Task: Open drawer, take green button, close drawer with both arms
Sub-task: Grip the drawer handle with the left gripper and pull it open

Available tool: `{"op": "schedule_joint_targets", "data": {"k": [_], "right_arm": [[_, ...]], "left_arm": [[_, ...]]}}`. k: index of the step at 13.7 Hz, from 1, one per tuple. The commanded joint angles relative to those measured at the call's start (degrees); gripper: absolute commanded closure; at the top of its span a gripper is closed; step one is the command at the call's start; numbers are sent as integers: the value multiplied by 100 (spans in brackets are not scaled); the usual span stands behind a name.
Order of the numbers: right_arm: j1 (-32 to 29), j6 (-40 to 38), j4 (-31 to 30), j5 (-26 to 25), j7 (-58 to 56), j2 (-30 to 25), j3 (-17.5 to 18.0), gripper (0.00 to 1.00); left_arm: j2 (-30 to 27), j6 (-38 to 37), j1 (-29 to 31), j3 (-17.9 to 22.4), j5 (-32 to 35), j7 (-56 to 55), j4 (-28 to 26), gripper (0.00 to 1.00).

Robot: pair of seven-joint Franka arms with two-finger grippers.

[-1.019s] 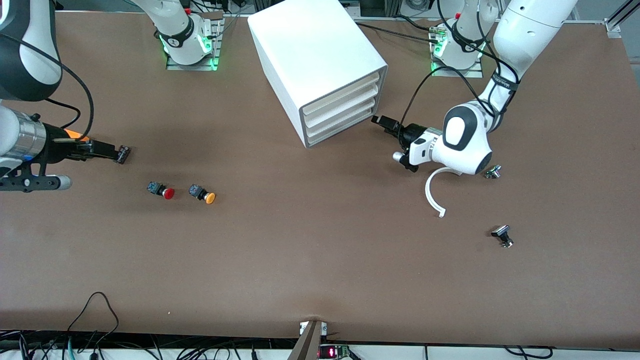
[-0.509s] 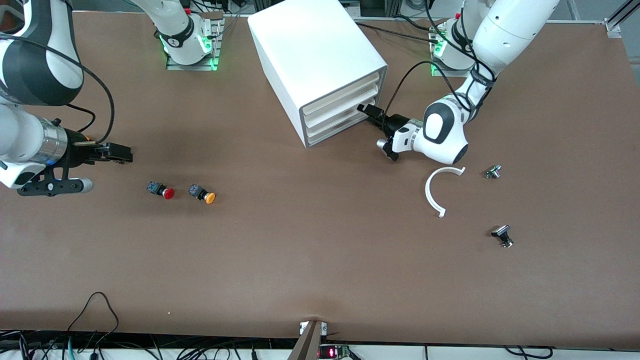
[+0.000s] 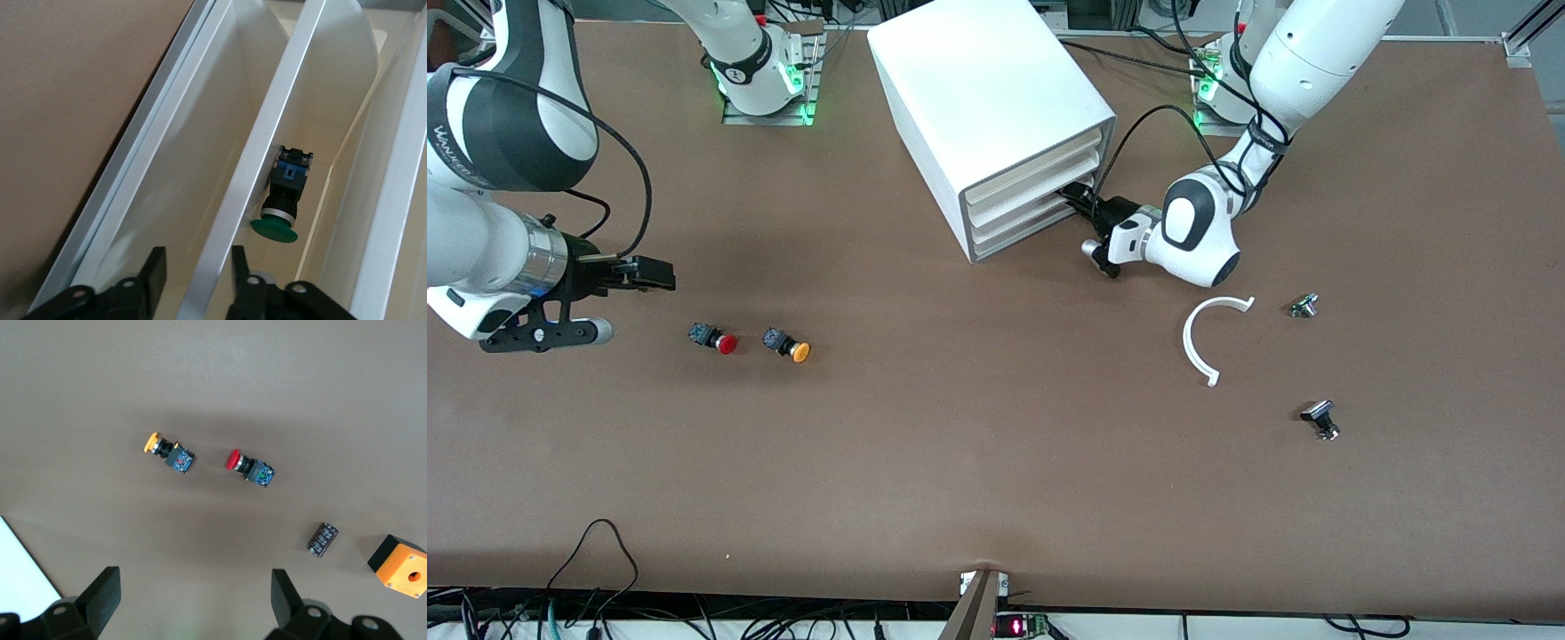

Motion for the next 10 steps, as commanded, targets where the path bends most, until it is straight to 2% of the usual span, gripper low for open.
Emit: {"op": "schedule_joint_targets", "data": {"k": [1, 4, 6, 10], "right_arm": [[14, 91, 94, -67, -101, 66, -9, 0], [5, 100, 147, -67, -118, 67, -9, 0], [-39, 179, 182, -24, -127, 110, -18, 0], [-39, 240, 174, -6, -417, 137, -18, 0]], "left_arm": [[-11, 78, -32, -9, -185, 177, -60, 100], [-46, 244, 38, 114, -132, 177, -25, 100], [-72, 359, 56, 421, -106, 177, 106, 100], [-72, 455, 91, 1159, 60, 160, 800, 100]]}}
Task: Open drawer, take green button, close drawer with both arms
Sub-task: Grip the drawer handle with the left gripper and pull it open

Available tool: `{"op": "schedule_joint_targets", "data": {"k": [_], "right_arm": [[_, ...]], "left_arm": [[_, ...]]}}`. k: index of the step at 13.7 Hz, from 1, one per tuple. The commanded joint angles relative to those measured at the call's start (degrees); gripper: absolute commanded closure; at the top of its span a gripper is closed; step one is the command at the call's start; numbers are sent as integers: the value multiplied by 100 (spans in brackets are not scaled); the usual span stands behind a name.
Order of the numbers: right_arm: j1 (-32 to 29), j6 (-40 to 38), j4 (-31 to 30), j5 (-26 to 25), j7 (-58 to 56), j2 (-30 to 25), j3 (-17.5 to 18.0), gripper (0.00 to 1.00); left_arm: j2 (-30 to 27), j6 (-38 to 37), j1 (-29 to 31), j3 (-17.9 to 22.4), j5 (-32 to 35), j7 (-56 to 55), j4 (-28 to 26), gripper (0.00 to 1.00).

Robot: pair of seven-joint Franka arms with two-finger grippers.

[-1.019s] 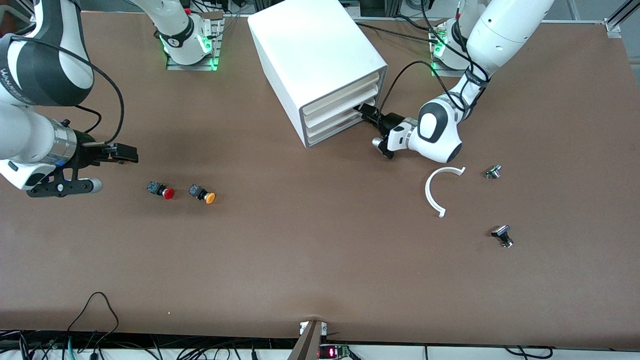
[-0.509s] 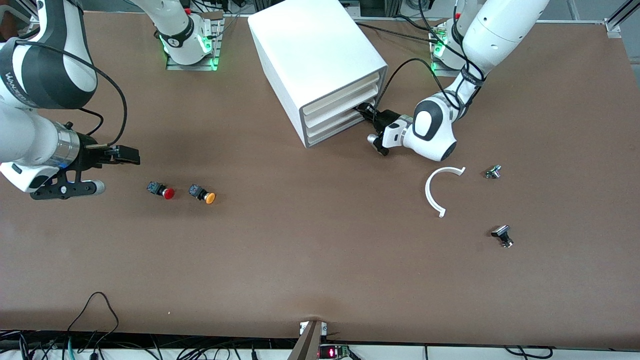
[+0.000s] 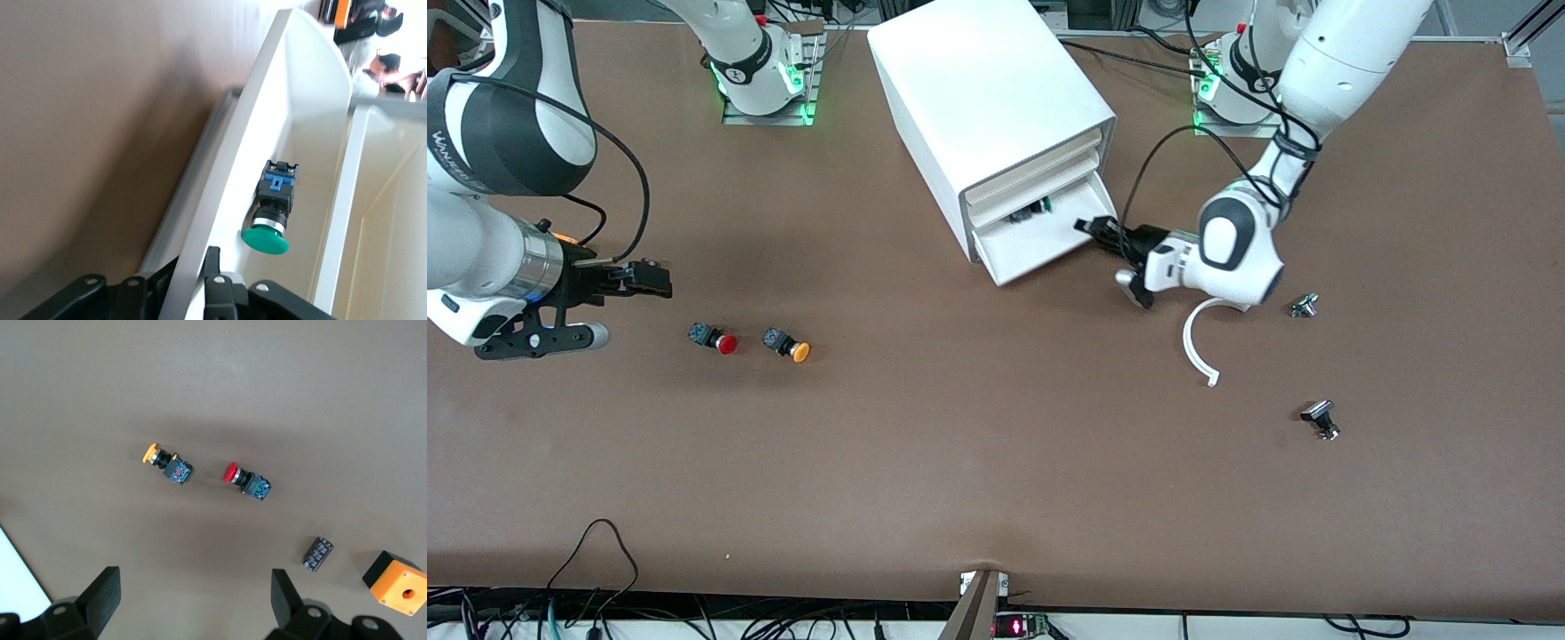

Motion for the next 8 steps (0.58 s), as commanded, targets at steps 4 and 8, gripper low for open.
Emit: {"op": "schedule_joint_targets", "data": {"k": [4, 8], "right_arm": [[186, 578, 144, 51, -141, 186, 17, 0], [512, 1105, 162, -19, -553, 336, 17, 0]], "left_arm": [[64, 799, 123, 352, 721, -222, 717, 96], [-67, 799, 194, 343, 660, -170, 708, 0]]}}
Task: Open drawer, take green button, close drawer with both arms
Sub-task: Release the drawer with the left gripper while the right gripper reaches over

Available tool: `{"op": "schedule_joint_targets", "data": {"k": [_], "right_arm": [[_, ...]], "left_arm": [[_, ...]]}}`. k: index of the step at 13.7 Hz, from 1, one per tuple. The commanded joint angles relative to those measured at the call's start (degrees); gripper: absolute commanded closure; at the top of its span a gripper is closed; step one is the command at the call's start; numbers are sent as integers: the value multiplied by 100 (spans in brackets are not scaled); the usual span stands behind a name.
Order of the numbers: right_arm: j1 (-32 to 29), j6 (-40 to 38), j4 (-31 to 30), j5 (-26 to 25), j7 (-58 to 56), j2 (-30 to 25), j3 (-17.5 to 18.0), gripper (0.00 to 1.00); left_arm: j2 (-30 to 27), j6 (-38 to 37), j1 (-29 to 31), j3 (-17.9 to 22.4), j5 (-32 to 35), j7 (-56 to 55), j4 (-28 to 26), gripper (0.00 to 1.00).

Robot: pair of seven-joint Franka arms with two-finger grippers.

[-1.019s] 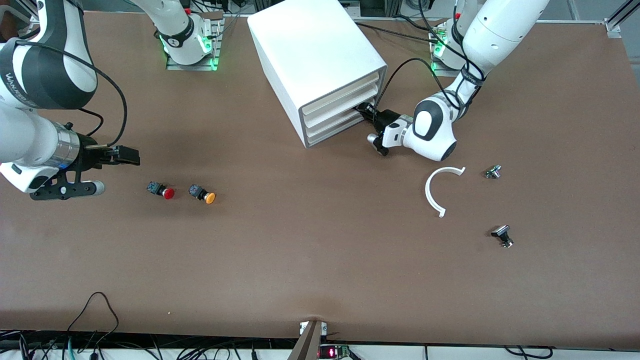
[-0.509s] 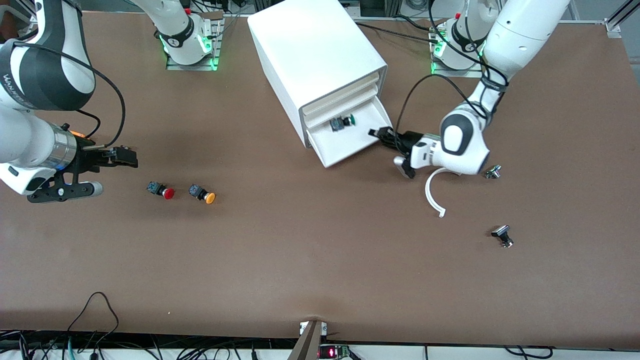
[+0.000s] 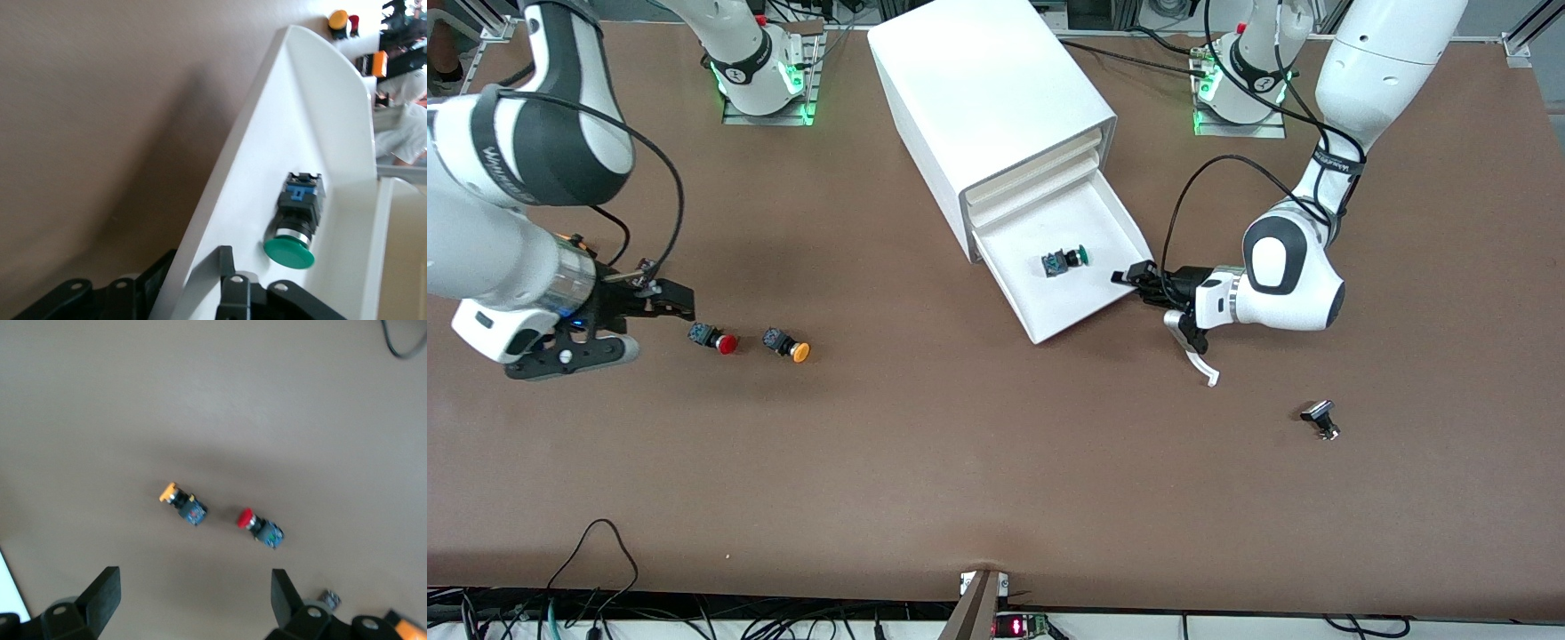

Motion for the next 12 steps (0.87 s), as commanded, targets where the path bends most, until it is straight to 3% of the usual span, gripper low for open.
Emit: {"op": "schedule_joint_targets", "data": {"k": [1, 5, 8, 10, 12], "right_arm": [[138, 277, 162, -11, -422, 110, -26, 0], [559, 286, 153, 33, -959, 110, -8, 0], [1016, 330, 171, 68, -968, 110, 79, 0], [1052, 453, 206, 235, -1204, 110, 403, 0], [1061, 654, 206, 262, -1573, 118, 668, 0]], "left_arm": [[-133, 65, 73, 32, 98, -132, 112, 0], [-563, 601, 126, 41, 247, -141, 121, 0], [-1230, 750, 643, 32, 1133, -176, 156, 0], [-1704, 926, 873, 41, 1327, -185, 288, 0], [-2319, 708, 1127, 41, 2403, -220, 323, 0]]}}
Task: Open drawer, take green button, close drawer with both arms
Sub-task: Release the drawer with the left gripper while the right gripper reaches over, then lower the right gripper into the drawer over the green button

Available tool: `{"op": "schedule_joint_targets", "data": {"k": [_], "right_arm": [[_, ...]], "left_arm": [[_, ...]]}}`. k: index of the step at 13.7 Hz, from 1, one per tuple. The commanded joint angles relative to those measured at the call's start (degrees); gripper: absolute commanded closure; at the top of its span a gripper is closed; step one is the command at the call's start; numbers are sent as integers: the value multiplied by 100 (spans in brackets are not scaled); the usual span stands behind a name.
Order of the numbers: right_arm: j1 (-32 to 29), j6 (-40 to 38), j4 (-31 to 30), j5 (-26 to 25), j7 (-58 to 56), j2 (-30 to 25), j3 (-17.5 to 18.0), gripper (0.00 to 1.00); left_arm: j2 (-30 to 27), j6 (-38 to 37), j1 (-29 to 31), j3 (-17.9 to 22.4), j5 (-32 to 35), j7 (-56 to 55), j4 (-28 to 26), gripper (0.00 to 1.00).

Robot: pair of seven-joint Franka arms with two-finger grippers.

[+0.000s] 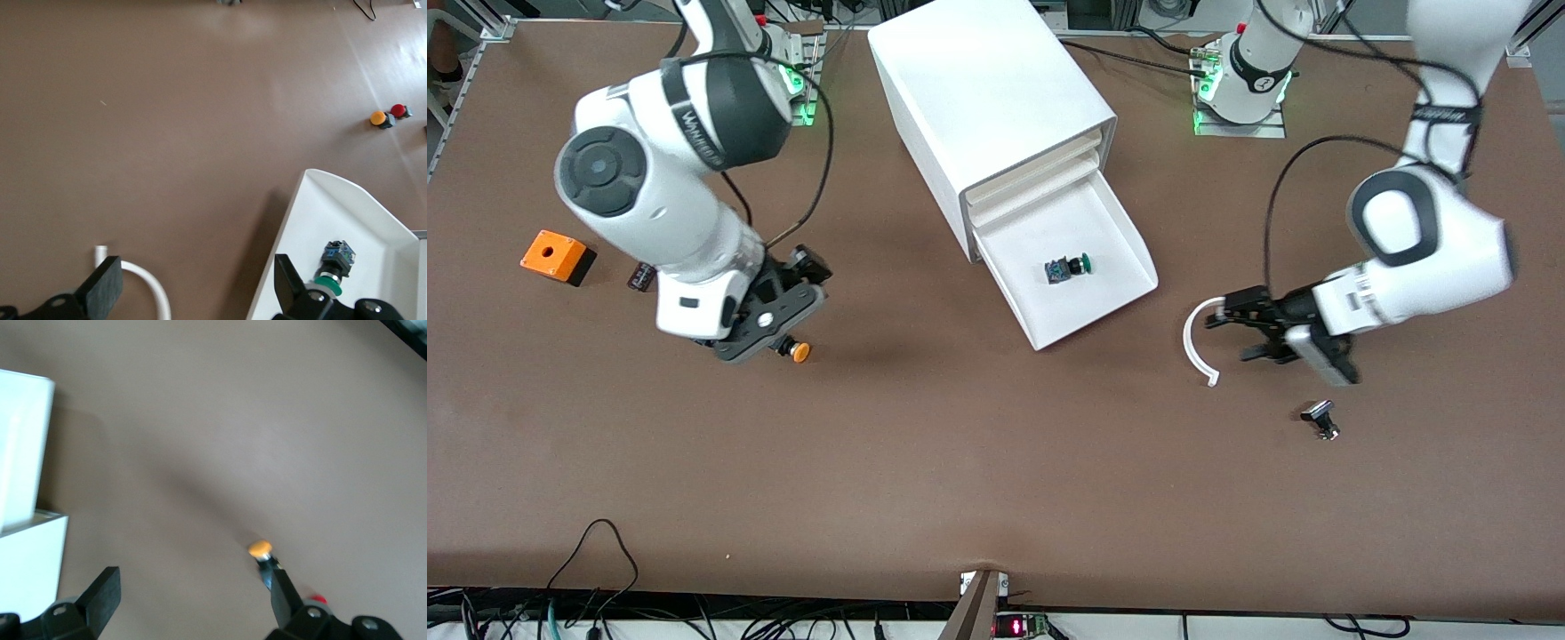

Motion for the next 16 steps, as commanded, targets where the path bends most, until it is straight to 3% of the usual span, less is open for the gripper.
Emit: {"op": "schedule_joint_targets", "data": {"k": [1, 5, 7, 10, 13, 16], "right_arm": [[10, 121, 122, 108, -649, 50, 276, 0], [81, 130, 122, 301, -2001, 225, 689, 0], [81, 130, 131, 301, -2669, 365, 891, 0], [265, 304, 140, 301, -3059, 612, 953, 0], [450, 867, 148, 301, -3479, 1024, 980, 0], [765, 922, 674, 460, -3902, 1359, 1112, 0]], "left_arm": [[-876, -488, 180, -5, 1297, -279, 22, 0], [-1011, -2639, 207, 109, 3162, -1833, 1636, 0], [-1019, -3582, 207, 48, 3639, -2632, 2175, 0], [-1028, -3577, 119, -171, 4491, -3627, 2177, 0], [-1028, -3507, 119, -163, 4528, -4216, 2098, 0], [-1125, -3225, 119, -128, 4528, -4342, 1843, 0]]}}
